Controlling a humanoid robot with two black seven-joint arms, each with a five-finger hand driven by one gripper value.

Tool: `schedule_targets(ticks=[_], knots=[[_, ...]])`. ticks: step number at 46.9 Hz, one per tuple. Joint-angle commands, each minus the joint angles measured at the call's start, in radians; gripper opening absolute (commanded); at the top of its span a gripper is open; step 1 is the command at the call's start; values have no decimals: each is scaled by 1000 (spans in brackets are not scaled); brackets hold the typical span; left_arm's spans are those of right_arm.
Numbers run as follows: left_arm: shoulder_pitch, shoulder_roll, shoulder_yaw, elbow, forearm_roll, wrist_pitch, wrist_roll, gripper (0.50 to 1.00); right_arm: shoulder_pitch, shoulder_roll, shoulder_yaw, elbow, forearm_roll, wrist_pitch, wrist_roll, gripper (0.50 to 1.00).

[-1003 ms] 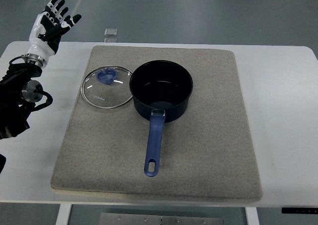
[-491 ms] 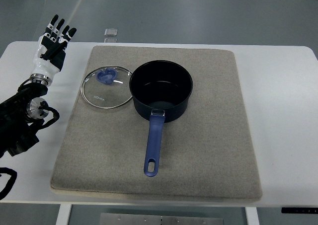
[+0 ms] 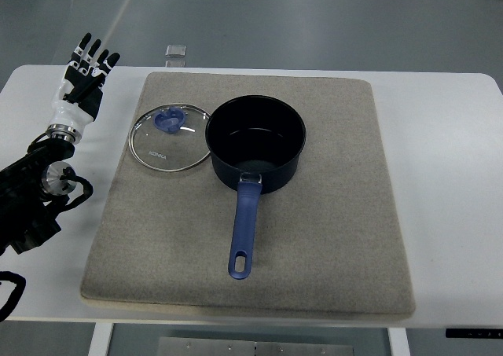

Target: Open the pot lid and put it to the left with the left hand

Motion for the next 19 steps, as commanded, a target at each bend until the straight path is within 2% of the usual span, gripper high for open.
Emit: schedule_targets(ticks=[1, 19], knots=[[4, 0, 0, -4, 1, -2, 0, 990, 0, 0, 0, 0, 0, 0, 0, 915], [4, -2, -1, -5, 0, 0, 0, 990, -2, 0, -3, 0, 0, 0, 0, 915]])
